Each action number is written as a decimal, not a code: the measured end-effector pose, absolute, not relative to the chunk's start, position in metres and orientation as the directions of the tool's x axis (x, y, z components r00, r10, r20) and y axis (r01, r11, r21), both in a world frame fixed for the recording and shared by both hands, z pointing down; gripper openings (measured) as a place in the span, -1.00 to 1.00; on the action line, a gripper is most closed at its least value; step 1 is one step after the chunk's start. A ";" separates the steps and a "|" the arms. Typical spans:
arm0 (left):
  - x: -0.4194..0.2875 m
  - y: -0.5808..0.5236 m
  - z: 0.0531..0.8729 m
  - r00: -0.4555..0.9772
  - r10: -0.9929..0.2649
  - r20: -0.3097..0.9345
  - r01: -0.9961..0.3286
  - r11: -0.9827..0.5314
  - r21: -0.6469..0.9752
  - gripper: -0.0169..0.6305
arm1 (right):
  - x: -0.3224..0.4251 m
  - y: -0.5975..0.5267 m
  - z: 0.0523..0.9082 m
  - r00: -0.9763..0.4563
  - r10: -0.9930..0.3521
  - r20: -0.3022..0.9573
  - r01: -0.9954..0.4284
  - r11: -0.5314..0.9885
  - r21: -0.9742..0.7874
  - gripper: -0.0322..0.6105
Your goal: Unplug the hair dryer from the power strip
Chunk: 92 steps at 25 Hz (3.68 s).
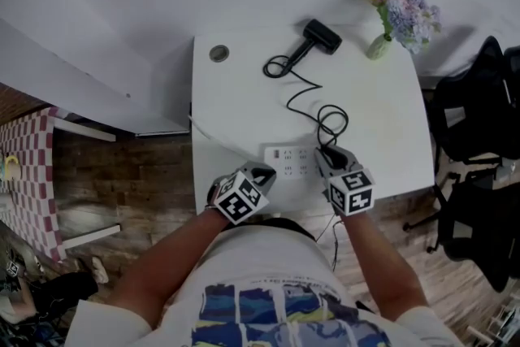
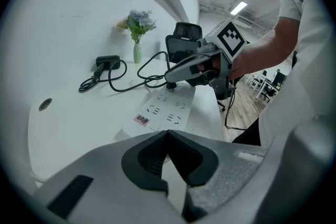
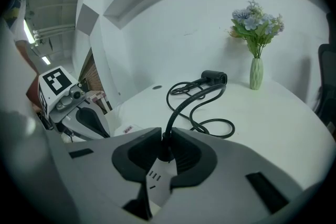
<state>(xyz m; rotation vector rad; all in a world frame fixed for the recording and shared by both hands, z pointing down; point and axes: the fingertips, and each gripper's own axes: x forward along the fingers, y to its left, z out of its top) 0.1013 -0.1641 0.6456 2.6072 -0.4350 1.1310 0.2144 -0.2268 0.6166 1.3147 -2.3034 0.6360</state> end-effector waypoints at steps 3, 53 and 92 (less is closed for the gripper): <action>0.101 -0.164 0.646 0.641 -0.159 0.751 -0.367 -0.923 0.118 -0.94 | 0.214 -0.227 0.615 -0.470 -0.687 0.554 -0.873 0.456 -0.175 -0.74; 0.106 -0.161 0.647 0.461 -0.138 0.877 -0.231 -0.972 -0.032 -0.94 | 0.185 -0.229 0.523 -0.562 -0.722 0.404 -0.821 0.548 -0.164 -0.76; 0.107 -0.160 0.647 0.448 -0.175 0.877 -0.264 -0.963 -0.057 -0.94 | 0.196 -0.217 0.509 -0.580 -0.737 0.346 -0.815 0.534 -0.227 -0.76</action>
